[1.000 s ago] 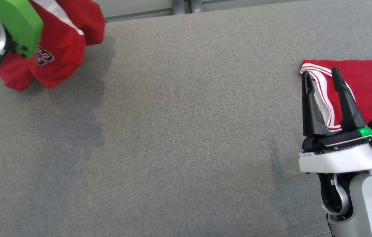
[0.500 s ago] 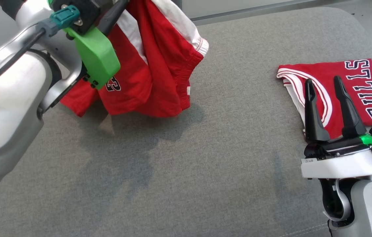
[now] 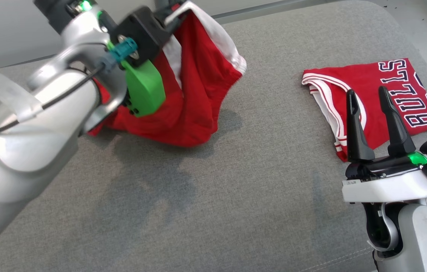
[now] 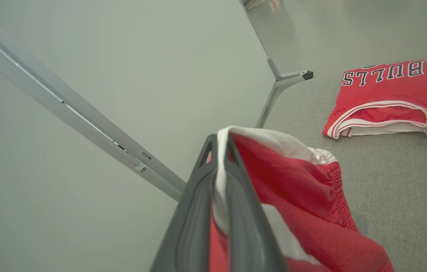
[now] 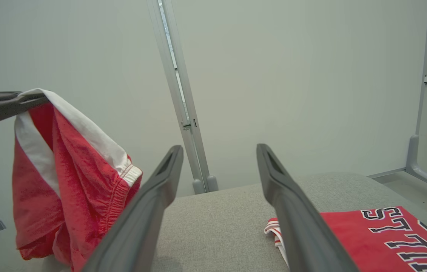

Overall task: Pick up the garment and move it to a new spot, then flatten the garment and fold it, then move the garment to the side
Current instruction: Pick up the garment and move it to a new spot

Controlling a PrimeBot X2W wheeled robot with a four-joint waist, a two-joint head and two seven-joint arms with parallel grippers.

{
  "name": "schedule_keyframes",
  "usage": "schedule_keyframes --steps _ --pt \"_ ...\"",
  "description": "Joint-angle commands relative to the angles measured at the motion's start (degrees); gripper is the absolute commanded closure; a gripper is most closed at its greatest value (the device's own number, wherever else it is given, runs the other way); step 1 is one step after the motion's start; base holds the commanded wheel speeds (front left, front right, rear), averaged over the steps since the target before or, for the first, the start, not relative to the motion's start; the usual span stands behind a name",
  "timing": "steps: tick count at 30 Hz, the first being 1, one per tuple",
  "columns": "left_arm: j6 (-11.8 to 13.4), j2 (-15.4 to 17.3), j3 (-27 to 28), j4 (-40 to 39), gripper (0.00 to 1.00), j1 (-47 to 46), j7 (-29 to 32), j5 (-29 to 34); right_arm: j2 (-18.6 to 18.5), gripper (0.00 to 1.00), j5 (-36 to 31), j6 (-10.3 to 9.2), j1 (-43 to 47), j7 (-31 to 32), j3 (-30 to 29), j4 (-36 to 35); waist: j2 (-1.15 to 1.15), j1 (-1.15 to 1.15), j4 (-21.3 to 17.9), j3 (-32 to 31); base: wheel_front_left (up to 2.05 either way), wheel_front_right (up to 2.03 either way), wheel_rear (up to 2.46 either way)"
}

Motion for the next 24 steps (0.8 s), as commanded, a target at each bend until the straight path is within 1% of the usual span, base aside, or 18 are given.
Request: schedule_keyframes --steps 1,6,8,9,13,19,23,24 --pt "0.12 -0.47 -2.46 -0.48 1.00 0.91 -0.85 -0.95 -0.14 0.00 0.23 0.00 0.56 -0.36 -0.23 0.31 0.61 0.00 -0.01 -0.11 0.00 0.00 0.00" --pt "0.12 -2.50 -8.92 -2.01 1.00 5.29 -2.71 -3.41 -0.14 0.00 -0.03 0.00 1.24 -0.26 -0.99 0.70 0.61 0.00 0.54 -0.52 0.00 0.00 0.00" --pt "0.13 -4.61 -11.58 -2.05 1.00 9.70 -3.35 -4.27 -0.15 0.00 -0.16 0.00 1.87 0.03 -1.61 0.66 0.61 0.00 1.18 -0.82 0.00 0.00 0.00" --pt "0.13 -4.61 -11.58 -2.05 1.00 9.70 -3.35 -4.27 -0.15 0.00 -0.16 0.00 1.87 0.03 -1.61 0.66 0.61 0.00 1.18 -0.82 0.00 0.00 0.00" --pt "1.36 -8.11 -13.05 -0.16 1.00 15.79 -5.18 -5.45 -0.15 0.00 0.00 0.00 2.55 0.33 -2.30 0.83 0.61 0.00 1.93 -1.19 0.00 0.00 0.00" --pt "3.01 -13.88 -14.34 6.09 1.00 23.71 -8.49 -5.40 -0.15 0.00 0.11 0.00 3.34 0.83 -2.64 1.01 0.61 0.00 2.61 -1.66 0.00 0.00 0.00" --pt "3.24 -16.73 -14.59 10.45 1.00 26.97 -10.51 -6.10 -0.15 0.00 -0.15 0.00 3.70 1.27 -2.81 1.32 0.61 0.00 3.16 -2.07 0.00 0.00 0.00" --pt "3.51 -17.33 -14.36 11.35 0.69 27.41 -11.23 -6.42 -0.15 0.00 -0.21 0.00 3.78 1.36 -2.92 1.46 0.61 0.00 3.34 -2.22 0.00 0.00 0.00"
